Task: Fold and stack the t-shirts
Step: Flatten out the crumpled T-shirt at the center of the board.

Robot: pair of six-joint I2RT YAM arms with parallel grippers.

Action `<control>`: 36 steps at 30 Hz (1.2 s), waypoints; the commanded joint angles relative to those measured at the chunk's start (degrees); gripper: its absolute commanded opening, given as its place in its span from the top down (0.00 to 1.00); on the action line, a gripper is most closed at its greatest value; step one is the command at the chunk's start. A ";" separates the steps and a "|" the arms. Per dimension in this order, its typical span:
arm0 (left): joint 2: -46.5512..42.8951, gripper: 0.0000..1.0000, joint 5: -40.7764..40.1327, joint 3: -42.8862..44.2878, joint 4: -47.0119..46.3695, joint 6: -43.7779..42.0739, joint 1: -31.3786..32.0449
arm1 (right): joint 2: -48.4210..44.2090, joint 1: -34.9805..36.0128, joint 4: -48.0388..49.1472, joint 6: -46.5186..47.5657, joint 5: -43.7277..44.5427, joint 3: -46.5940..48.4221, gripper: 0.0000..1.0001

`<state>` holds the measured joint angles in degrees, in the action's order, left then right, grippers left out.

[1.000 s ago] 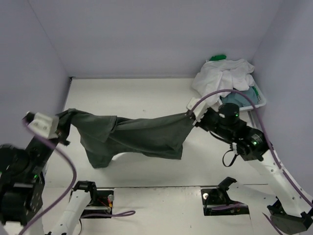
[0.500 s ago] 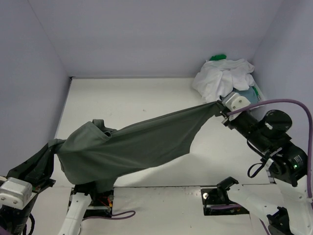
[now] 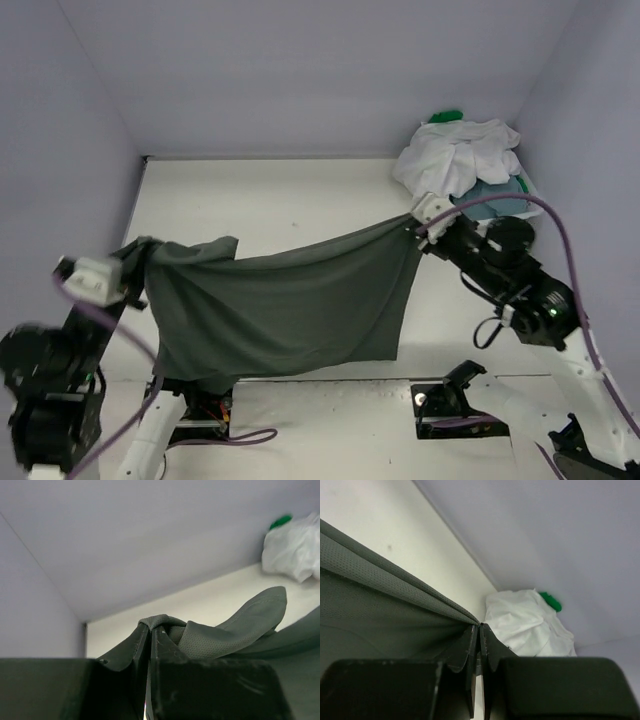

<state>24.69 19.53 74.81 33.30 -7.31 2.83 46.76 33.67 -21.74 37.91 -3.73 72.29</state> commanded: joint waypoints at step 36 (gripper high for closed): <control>65.31 1.00 -15.57 -11.79 -50.70 -1.48 -0.28 | 68.53 -18.90 40.81 -7.32 -2.95 11.63 1.00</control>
<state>90.59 5.89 57.76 -9.41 -9.91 2.83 114.43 15.29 12.32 32.27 -10.26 78.63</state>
